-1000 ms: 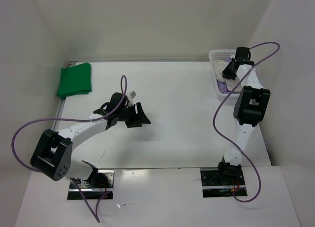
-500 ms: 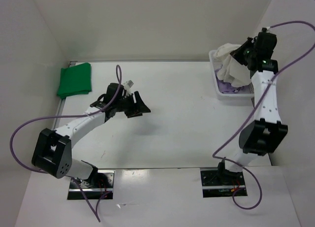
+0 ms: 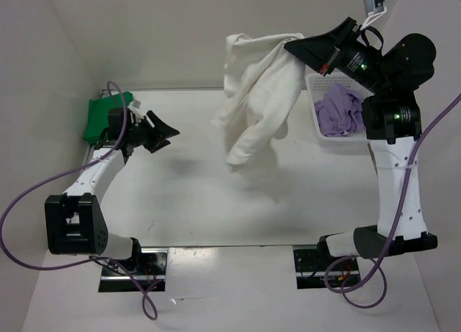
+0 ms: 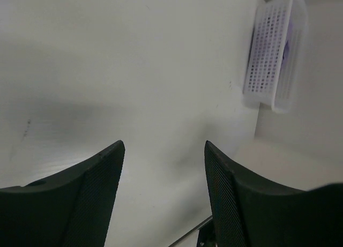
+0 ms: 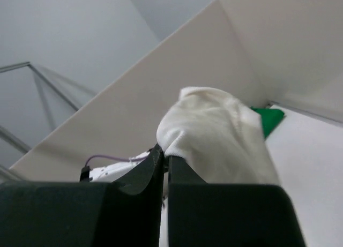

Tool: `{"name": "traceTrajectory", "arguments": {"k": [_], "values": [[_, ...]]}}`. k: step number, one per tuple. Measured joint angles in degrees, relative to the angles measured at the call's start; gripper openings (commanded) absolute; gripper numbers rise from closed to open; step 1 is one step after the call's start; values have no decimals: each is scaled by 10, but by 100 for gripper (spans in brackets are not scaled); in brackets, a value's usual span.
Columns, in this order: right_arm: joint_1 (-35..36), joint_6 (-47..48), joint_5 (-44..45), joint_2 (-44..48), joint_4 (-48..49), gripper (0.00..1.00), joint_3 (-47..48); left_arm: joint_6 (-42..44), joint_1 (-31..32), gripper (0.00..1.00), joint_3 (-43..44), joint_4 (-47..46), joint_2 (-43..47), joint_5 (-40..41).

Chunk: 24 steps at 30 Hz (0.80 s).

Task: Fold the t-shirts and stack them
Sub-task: Move the tshirt to the center of the board

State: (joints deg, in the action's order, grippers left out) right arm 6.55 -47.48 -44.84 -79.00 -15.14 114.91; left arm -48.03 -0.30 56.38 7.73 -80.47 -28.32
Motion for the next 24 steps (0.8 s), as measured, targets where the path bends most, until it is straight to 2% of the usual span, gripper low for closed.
{"name": "traceTrajectory", "arguments": {"k": [3, 7, 8, 11, 12, 15, 17, 18, 19, 21, 24], "values": [[13, -21, -23, 14, 51, 0, -69, -6, -40, 69, 0, 0, 8, -5], [26, -5, -32, -7, 97, 2, -217, -15, -64, 69, 0, 0, 24, -11], [27, 7, -21, -32, 96, 10, -249, -14, -64, 69, 0, 0, 26, -12], [27, 40, 42, -133, 67, 18, -315, -1, -61, 69, 0, 6, 26, -13], [25, 49, 70, -167, 49, 29, -336, 9, -57, 69, 0, 15, 26, -4], [25, 71, 138, -206, -14, 36, -416, 49, -39, 69, 0, 49, 26, 33], [26, 84, 171, -192, -50, 35, -451, 77, -29, 69, 0, 75, 27, 57], [29, 90, 182, -177, -56, 30, -464, 90, -24, 69, 0, 90, 28, 66], [33, 95, 193, -159, -55, 19, -479, 96, -22, 69, -2, 100, 30, 74], [47, 103, 209, -122, -53, 5, -507, 111, -14, 70, -16, 117, 38, 89], [84, 108, 227, -90, -49, 3, -550, 121, 12, 73, -56, 141, 59, 111]]}}
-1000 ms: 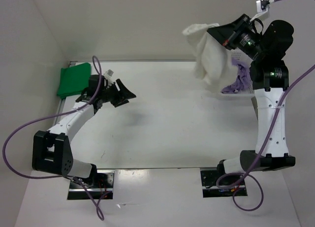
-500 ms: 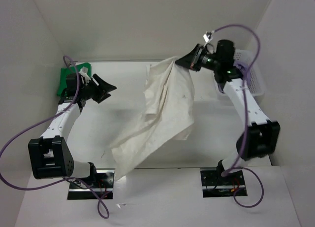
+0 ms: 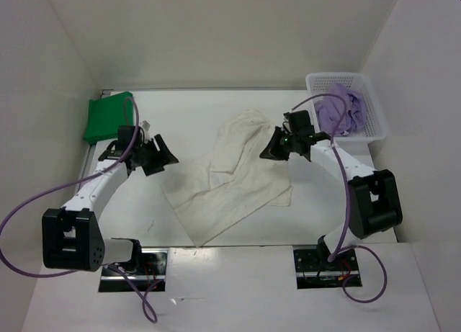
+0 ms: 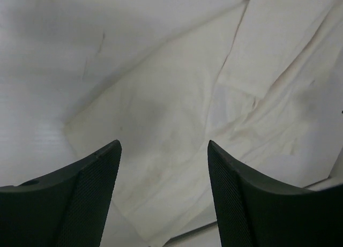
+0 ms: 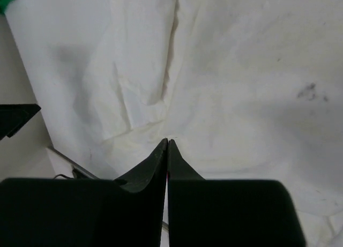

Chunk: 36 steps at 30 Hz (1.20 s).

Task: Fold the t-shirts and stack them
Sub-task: Move the tshirt to the center of the board, then flatten out the tshirt

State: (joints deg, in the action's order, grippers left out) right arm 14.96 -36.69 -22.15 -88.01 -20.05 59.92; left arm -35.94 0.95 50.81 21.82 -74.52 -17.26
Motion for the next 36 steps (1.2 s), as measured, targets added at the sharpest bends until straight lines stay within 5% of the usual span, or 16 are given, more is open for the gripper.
{"name": "traceTrajectory", "arguments": {"k": [7, 9, 13, 14, 18, 23, 25, 29, 32, 36], "values": [[70, -6, 62, -35, -6, 35, -26, -51, 92, 74, -116, -2, 6, 14], [72, -8, 93, -36, -11, 37, -26, -68, 109, 74, -130, -8, -8, 20], [52, -28, 135, -15, -3, 37, -52, -88, 130, 55, -132, -34, -47, 37], [42, -34, 139, -6, -2, 38, -66, -92, 133, 41, -131, -40, -54, 42], [10, -56, 153, 23, -5, 38, -110, -93, 133, 19, -113, -54, -91, 70], [-5, -66, 158, 68, -4, 40, -130, -91, 94, 10, -24, -73, -182, 87], [-16, -72, 158, 89, -3, 40, -145, -91, 72, 18, 34, -78, -226, 97], [-26, -77, 152, 102, -4, 40, -170, -78, 45, 82, 140, -88, -272, 102], [-26, -79, 144, 106, -4, 40, -179, -75, 40, 87, 174, -106, -259, 100], [-26, -81, 137, 126, -5, 37, -183, -77, 28, 64, 101, -113, -157, 100]]}}
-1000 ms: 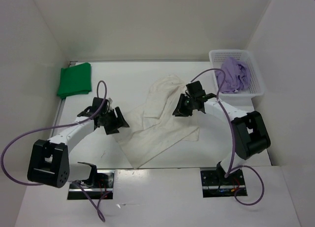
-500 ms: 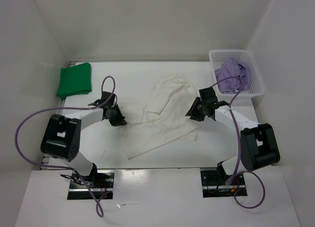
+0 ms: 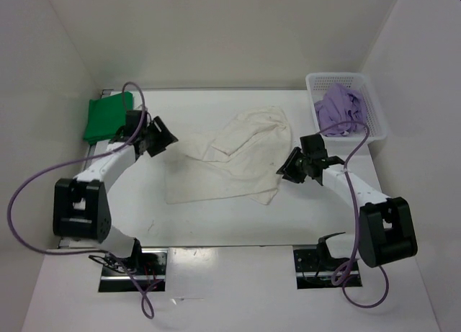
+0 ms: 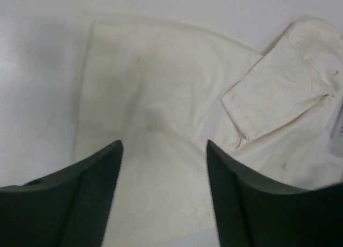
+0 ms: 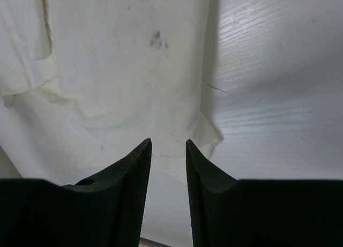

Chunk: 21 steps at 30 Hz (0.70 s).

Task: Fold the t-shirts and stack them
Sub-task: Flatten out the tshirt

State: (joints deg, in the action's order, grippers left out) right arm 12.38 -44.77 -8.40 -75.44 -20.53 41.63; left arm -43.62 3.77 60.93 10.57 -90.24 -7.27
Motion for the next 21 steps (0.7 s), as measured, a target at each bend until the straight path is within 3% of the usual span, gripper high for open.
{"name": "traceTrajectory", "arguments": {"k": [2, 5, 7, 8, 12, 16, 21], "values": [[0, -1, -4, 12, 0, 33, 0, 2, -10, 50, -60, 13, 70, 2], [0, -3, -13, 21, 0, 20, 0, -2, -18, 42, -141, 38, 154, 7], [0, -4, -15, 21, 0, 18, -1, -7, -18, 44, -186, 63, 194, 7], [-1, -5, -15, 22, -1, 18, -1, -17, -17, 50, -209, 68, 213, 7], [-2, -9, -17, 34, 1, 18, -9, -68, -17, 52, -299, 88, 278, 0], [-2, -13, -30, 35, 3, 18, -12, -118, -17, 54, -368, 79, 281, -16], [-2, -17, -31, 37, 3, 21, -12, -149, -17, 53, -381, 63, 286, -29]]}}
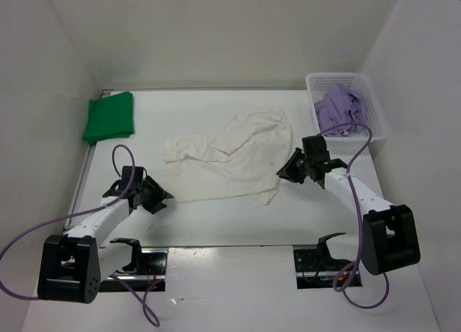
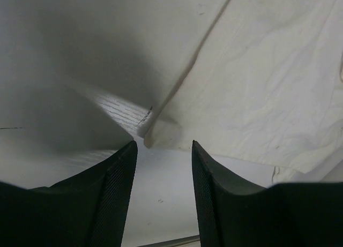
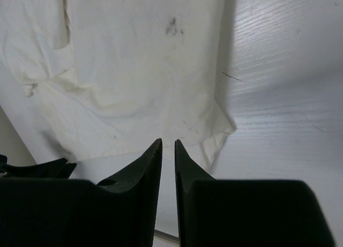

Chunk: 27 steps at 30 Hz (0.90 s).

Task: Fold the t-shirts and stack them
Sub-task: Flatten out the tshirt

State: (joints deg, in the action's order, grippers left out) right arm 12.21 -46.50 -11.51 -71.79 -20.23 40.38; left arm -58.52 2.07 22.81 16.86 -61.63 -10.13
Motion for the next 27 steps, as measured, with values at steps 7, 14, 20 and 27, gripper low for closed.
{"name": "traceTrajectory", "arguments": {"k": [7, 14, 20, 27], "values": [[0, -11, 9, 8, 0, 37, -9, -25, 9, 29, -6, -27, -11, -2], [-9, -22, 33, 12, -2, 40, -28, -44, 22, 0, 4, -51, -42, 0], [-11, -26, 26, 14, -4, 32, -54, -18, 19, 0, 99, -31, -42, 8], [26, -30, -3, -31, 1, 42, -59, 2, -24, 0, 242, -46, -76, -14]]}}
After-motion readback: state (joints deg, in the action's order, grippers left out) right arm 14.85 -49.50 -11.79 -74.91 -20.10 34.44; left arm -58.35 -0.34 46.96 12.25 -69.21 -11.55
